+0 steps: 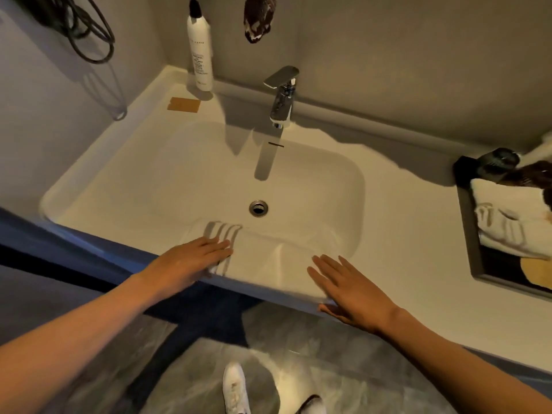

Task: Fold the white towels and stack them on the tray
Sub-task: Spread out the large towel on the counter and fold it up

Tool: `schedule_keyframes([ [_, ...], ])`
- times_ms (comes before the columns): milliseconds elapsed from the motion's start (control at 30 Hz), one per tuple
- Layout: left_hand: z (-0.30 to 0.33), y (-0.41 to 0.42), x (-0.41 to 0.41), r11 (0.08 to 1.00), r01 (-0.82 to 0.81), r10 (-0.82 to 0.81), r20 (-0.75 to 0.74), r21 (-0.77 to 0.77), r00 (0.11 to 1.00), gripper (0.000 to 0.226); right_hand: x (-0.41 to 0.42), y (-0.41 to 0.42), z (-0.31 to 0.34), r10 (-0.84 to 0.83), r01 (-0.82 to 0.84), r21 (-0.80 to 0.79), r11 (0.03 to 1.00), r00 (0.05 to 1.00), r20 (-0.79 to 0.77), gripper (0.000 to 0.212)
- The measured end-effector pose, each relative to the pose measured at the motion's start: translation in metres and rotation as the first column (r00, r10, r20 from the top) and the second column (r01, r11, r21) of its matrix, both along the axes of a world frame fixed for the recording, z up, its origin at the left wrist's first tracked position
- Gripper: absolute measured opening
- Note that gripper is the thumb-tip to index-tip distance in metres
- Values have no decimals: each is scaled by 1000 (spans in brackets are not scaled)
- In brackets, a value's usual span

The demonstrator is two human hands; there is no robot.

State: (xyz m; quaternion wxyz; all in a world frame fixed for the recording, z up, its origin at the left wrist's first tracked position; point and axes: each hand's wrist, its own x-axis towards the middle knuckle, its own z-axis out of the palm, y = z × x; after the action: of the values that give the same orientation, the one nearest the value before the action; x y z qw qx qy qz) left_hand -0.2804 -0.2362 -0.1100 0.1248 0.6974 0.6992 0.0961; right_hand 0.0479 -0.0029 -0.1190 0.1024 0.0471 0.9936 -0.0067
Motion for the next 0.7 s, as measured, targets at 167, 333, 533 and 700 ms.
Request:
schedule_keyframes([
  [167, 10, 7, 4, 999, 37, -40, -119, -31, 992, 80, 19, -4, -12, 80, -76, 26, 997, 985, -154, 72],
  [333, 39, 61, 49, 992, 107, -92, -201, 62, 975, 32, 53, 25, 22, 70, -47, 83, 995, 949, -309, 20],
  [533, 63, 148, 173, 968, 95, -53, -181, 231, 982, 33, 183, 90, 58, -182, 246, 155, 957, 922, -342, 60],
  [700, 3, 154, 267, 973, 166, -146, -129, 163, 981, 45, 278, 82, 33, -375, 387, -17, 922, 881, -288, 69],
])
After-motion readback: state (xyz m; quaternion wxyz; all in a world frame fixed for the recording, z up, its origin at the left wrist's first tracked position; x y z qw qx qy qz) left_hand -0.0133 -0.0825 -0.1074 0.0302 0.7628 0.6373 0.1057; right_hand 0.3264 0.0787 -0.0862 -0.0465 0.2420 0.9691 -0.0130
